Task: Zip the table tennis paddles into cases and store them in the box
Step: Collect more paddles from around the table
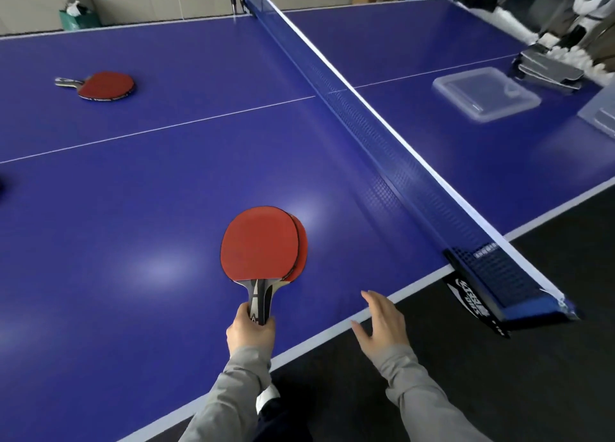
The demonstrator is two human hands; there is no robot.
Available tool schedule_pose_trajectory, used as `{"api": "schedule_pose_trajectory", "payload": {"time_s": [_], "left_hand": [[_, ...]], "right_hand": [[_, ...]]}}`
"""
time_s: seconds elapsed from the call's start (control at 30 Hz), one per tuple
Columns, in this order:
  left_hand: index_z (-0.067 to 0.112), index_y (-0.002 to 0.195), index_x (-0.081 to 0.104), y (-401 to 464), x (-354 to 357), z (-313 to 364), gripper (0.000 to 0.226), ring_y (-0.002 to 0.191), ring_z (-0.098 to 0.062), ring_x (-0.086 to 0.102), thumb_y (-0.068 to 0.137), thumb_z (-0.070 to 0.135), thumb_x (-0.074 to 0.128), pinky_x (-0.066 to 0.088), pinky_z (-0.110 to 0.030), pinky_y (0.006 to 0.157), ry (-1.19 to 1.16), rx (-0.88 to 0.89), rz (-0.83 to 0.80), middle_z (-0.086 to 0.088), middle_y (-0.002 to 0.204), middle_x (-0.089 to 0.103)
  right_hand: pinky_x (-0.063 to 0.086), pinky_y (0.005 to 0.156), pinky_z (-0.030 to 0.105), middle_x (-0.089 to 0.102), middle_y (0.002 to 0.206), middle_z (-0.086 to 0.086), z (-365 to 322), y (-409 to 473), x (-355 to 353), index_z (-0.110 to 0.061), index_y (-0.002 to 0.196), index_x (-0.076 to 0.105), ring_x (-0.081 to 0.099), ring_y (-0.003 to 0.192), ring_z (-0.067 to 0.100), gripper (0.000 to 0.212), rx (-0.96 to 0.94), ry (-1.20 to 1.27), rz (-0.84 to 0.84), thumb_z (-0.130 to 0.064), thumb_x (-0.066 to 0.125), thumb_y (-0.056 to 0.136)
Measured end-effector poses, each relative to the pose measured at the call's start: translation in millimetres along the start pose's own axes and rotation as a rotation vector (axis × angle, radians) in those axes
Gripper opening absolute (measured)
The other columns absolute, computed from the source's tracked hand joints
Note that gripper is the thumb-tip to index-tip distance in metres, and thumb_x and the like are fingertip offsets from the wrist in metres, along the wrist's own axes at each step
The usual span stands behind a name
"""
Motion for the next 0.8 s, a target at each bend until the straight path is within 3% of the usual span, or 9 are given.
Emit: {"api": "schedule_pose_trajectory", "payload": {"time_s": [0.37, 0.53, 0.8], "left_hand": [[0.017, 0.088, 0.054, -146, 83, 10, 0.018, 0.072, -0.025, 0.055, 0.077, 0.020, 0.068, 0.041, -0.027, 0.067, 0.072, 0.191, -0.086, 0.003, 0.068, 0.057], [0.019, 0.088, 0.056, -226, 142, 19, 0.017, 0.073, -0.029, 0.059, 0.076, 0.019, 0.068, 0.050, -0.032, 0.073, 0.105, 0.297, -0.169, -0.001, 0.069, 0.062], [0.019, 0.080, 0.054, -336, 234, 67, 0.015, 0.059, -0.009, 0.053, 0.075, 0.019, 0.068, 0.039, -0.026, 0.061, 0.168, 0.488, -0.337, 0.004, 0.062, 0.058]], "right_hand": [[0.024, 0.113, 0.034, 0.027, 0.151, -0.002, 109, -116, -43, -0.022, 0.142, 0.027, 0.021, 0.141, 0.014, 0.063, 0.033, -0.086, -0.003, -0.046, 0.050, 0.088], [0.015, 0.116, 0.035, 0.019, 0.155, -0.001, 192, -195, -56, -0.022, 0.145, 0.020, 0.013, 0.144, 0.016, 0.064, 0.133, -0.146, -0.052, -0.047, 0.043, 0.091], [0.008, 0.118, 0.038, 0.011, 0.157, -0.003, 321, -296, -88, -0.023, 0.147, 0.013, 0.005, 0.145, 0.015, 0.064, 0.415, -0.086, -0.067, -0.047, 0.039, 0.093]]}}
Point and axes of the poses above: each hand's wrist, its own y-axis towards the middle knuckle, its own x-axis out of the palm, z = x × y, the point moved 8 cm from there along y, towards the middle knuckle
